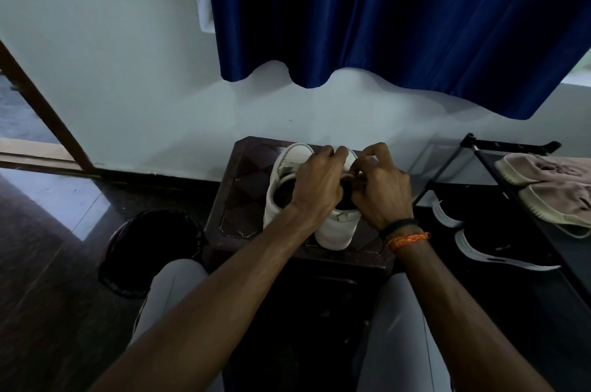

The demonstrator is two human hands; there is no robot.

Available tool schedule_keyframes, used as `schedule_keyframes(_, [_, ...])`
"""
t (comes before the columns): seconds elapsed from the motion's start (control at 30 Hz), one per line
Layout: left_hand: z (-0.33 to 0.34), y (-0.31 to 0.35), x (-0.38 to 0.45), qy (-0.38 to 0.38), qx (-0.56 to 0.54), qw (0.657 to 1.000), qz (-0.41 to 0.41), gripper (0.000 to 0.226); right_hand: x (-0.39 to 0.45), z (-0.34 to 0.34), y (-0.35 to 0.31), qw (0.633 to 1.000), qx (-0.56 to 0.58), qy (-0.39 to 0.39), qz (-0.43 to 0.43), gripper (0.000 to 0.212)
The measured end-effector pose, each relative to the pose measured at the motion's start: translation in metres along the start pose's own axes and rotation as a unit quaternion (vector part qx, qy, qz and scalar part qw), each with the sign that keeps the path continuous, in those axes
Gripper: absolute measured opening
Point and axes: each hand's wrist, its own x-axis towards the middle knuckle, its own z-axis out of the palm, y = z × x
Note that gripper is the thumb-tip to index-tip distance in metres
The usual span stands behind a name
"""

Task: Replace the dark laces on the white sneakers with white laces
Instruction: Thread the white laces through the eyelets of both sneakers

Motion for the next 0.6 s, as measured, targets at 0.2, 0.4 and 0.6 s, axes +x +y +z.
schedule_keyframes(0.2, [-0.006,0.0,0.007,-0.028,0.037,0.999,0.021,0.029,-0.012,-0.005,0.008,0.98,0.15,0.053,0.119,0.027])
schedule_keyframes(0.4, [-0.016,0.004,0.019,-0.108,0.093,0.988,0.062,0.012,-0.02,-0.005,0.002,0.988,0.092,0.055,0.111,0.019])
schedule_keyframes(0.6, [-0.024,0.003,0.027,-0.136,0.105,0.981,0.09,0.008,-0.018,-0.009,-0.005,0.993,0.028,0.048,0.108,0.011])
